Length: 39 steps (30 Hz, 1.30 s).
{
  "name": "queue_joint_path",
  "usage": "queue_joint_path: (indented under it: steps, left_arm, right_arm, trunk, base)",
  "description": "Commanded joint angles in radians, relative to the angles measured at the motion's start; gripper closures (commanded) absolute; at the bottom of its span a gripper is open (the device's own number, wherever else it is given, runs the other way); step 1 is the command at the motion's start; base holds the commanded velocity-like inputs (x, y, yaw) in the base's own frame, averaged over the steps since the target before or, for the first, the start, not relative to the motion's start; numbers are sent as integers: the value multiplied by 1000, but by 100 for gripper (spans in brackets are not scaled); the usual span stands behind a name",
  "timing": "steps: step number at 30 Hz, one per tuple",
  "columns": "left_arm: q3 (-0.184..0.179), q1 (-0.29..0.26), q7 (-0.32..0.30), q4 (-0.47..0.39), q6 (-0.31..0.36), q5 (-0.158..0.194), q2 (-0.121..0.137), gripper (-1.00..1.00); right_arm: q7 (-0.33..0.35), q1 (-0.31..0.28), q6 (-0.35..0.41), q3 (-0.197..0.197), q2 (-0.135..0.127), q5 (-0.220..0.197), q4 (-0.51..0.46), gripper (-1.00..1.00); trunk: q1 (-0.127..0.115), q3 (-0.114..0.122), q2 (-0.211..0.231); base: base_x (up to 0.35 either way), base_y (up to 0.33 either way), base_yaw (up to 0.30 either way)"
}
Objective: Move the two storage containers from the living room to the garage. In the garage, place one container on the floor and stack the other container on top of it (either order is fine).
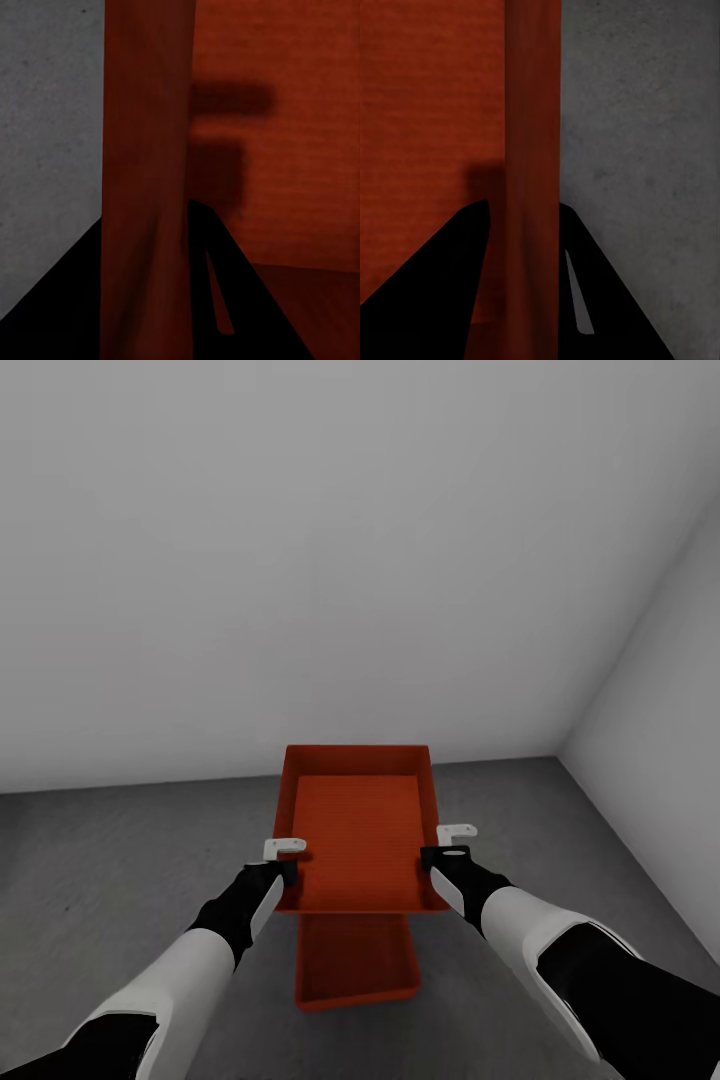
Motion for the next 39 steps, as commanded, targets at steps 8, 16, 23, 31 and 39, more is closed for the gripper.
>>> queue_joint_path:
  steps: [8, 16, 23, 31, 39]
  left_arm:
    - [-2, -1, 5, -21, 4, 2, -2, 100]
    - [-2, -1, 5, -21, 4, 2, -2, 100]
    - [-2, -1, 4, -20, 4, 2, -2, 100]
    - [-2, -1, 2, -19, 4, 3, -1, 100]
    - [-2, -1, 2, -19, 4, 3, 0, 100]
  right_arm:
    - [-5, 0, 7, 55, 0, -22, 1, 100]
    - [-5, 0, 7, 55, 0, -22, 1, 100]
    - [-5, 1, 6, 55, -1, -22, 1, 100]
    - [-5, 1, 4, 54, -1, -20, 1, 100]
    - [-5, 1, 4, 55, -1, -20, 1, 100]
  trunk:
    - [0, -15, -2]
    - [0, -27, -2]
    - [0, -38, -2]
    - [0, -51, -2]
    - [0, -64, -2]
  base:
    - [0, 0, 0]
    - [0, 0, 0]
    - [0, 0, 0]
    - [0, 0, 0]
    - [0, 0, 0]
